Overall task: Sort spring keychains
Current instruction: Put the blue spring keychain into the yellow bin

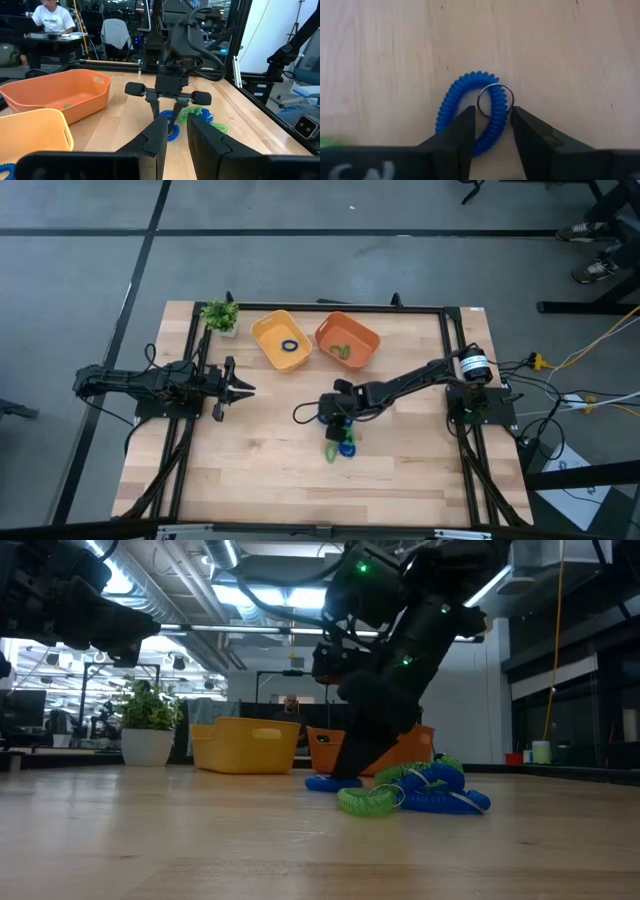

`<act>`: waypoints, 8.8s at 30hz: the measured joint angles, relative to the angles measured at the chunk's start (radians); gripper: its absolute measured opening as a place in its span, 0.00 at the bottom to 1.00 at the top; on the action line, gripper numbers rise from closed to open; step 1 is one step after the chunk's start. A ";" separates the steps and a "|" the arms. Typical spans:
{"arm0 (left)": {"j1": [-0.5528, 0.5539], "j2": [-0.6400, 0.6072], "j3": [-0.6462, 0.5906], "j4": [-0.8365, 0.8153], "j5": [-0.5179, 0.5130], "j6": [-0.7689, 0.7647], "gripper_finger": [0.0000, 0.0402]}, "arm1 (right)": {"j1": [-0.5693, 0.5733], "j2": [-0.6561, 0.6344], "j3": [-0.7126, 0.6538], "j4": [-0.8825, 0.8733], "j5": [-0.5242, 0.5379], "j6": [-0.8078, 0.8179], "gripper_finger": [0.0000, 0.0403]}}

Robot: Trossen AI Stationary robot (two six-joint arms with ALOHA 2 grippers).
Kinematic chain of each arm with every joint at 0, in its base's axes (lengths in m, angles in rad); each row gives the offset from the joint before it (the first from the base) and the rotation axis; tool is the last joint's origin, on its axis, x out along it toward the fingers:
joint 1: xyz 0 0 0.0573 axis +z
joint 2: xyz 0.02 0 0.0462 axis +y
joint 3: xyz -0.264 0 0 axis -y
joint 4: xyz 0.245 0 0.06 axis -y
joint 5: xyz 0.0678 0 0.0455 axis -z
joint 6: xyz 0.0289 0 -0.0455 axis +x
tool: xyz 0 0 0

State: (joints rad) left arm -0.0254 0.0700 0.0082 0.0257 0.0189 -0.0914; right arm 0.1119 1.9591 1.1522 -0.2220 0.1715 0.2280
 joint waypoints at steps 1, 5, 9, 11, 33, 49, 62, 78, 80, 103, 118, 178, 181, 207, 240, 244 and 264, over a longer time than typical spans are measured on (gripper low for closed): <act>0.000 0.000 0.000 0.000 0.000 0.000 0.17 | -0.002 0.000 0.000 -0.003 0.000 -0.003 0.29; 0.000 0.000 0.000 0.000 0.000 0.000 0.17 | -0.004 0.000 -0.001 -0.004 0.007 -0.032 0.17; 0.000 0.000 0.000 0.000 0.000 0.000 0.17 | -0.006 0.000 -0.002 -0.006 0.011 -0.056 0.06; 0.000 0.000 0.000 0.000 0.000 0.000 0.17 | -0.010 0.000 -0.002 -0.006 0.010 -0.057 0.04; 0.000 0.000 0.000 0.000 0.000 0.000 0.17 | -0.076 -0.006 0.284 -0.243 -0.128 -0.334 0.03; 0.000 0.000 0.000 0.000 0.000 0.000 0.17 | -0.151 -0.008 0.558 -0.246 -0.175 -0.454 0.04; 0.000 0.000 0.000 0.000 0.000 0.000 0.17 | -0.306 -0.009 0.565 -0.058 -0.175 -0.412 0.04; 0.000 0.000 0.000 0.000 0.000 0.000 0.17 | -0.464 0.113 0.565 0.187 -0.226 -0.230 0.04; 0.000 0.000 0.000 0.000 0.000 0.000 0.17 | -0.470 0.139 0.565 0.183 -0.226 -0.228 0.04; 0.000 0.000 0.000 0.000 0.000 0.000 0.17 | -0.477 0.225 0.565 0.072 -0.217 -0.296 0.28; 0.000 0.000 0.000 0.000 0.000 0.000 0.17 | -0.438 0.224 0.952 -0.568 -0.352 -0.362 0.32; 0.000 0.000 0.000 0.000 0.000 0.000 0.17 | 0.034 -0.449 -0.131 -0.280 -0.012 0.176 0.28; 0.000 0.000 0.000 0.000 0.000 0.000 0.17 | 0.026 -0.447 -0.183 -0.217 0.024 0.282 0.28; 0.000 0.000 0.000 0.000 0.000 0.000 0.17 | 0.017 -0.242 -0.226 -0.064 -0.047 0.454 0.28; 0.000 0.000 0.000 0.000 0.000 0.000 0.17 | 0.031 -0.195 -0.222 -0.210 0.060 0.288 0.23; 0.000 0.000 0.000 0.000 0.000 0.000 0.17 | 0.030 -0.194 -0.224 -0.208 0.067 0.287 0.13; 0.000 0.000 0.000 0.000 0.000 0.000 0.17 | 0.012 -0.201 -0.197 -0.187 0.059 0.177 0.02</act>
State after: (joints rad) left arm -0.0254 0.0700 0.0082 0.0256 0.0193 -0.0914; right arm 0.1237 1.7584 0.9555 -0.4090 0.2306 0.4046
